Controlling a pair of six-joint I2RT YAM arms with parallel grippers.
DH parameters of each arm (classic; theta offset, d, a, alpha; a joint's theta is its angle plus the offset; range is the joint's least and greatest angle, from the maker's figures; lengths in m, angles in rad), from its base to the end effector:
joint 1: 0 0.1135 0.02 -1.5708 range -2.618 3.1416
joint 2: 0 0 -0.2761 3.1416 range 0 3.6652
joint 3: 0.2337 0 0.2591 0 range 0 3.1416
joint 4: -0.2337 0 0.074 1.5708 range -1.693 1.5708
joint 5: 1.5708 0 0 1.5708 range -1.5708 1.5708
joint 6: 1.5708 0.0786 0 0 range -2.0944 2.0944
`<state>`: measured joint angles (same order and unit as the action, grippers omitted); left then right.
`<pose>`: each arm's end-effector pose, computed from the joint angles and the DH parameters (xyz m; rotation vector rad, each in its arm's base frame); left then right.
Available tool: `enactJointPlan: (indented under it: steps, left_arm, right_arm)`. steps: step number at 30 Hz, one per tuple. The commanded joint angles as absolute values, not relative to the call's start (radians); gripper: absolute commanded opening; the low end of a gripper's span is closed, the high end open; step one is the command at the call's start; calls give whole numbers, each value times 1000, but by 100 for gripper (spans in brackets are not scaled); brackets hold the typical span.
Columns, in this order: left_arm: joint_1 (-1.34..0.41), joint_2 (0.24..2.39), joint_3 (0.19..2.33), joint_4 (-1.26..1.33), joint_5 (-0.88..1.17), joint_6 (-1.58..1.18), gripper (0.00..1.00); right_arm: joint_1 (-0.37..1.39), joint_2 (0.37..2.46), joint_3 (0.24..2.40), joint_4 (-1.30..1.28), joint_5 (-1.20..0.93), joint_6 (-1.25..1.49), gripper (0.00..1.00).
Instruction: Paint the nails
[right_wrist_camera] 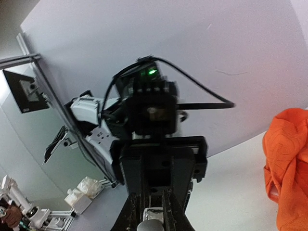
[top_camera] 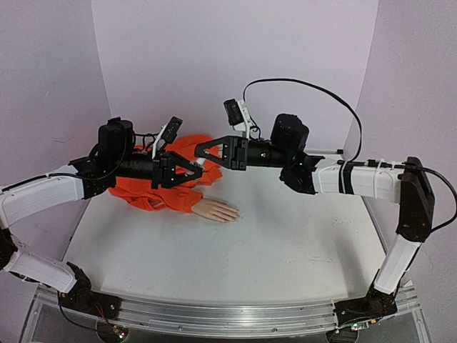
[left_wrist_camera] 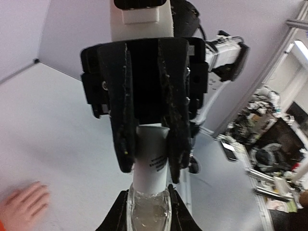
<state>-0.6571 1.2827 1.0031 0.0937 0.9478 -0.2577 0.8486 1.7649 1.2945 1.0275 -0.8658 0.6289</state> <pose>0.2129 -0.2449 0.3442 1.0892 1.5855 -1.4629 0.2401 0.3631 0.3897 -1.0210 0.9837 1.6939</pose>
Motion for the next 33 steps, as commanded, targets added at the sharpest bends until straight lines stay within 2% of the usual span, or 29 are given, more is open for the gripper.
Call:
enactJointPlan:
  steps: [1,4,6,8,14,18,23,25,27,30,33]
  left_arm:
    - [-673,1192,989,141,339,-128,0]
    - [-736,1210,1014,146,-77,-15,0]
    - [-767,1251,1053,148,-252,59,0]
    - [-782,1266,1059,179,-352,55,0]
    - [-827,1302,1041,244,-375,91,0]
    - [-827,1279,981,229,-320,50,0]
    - [-825,1234,940,106,-251,9,0]
    - [-818,1215,945,52,-185,-5,0]
    - [-780,1195,956,9,-36,-44,0]
    - [-659,1176,964,-16,373,-137,0]
    - [-623,1202,1008,-11,755,-182,0]
  right_arm:
    - [921,1777,1357,912,-683,599,0]
    - [989,1796,1445,638,-296,614,0]
    - [1064,1820,1522,494,49,671,0]
    - [1134,1838,1546,471,229,736,0]
    - [1193,1911,1666,421,333,760,0]
    - [1185,1873,1673,444,312,635,1]
    - [1103,1702,1540,504,115,425,45]
    - [1057,1613,1419,568,6,364,58]
    - [987,1551,1336,616,-155,341,68]
    - [876,1519,1276,629,-376,345,73]
    - [850,1526,1248,684,-585,335,78]
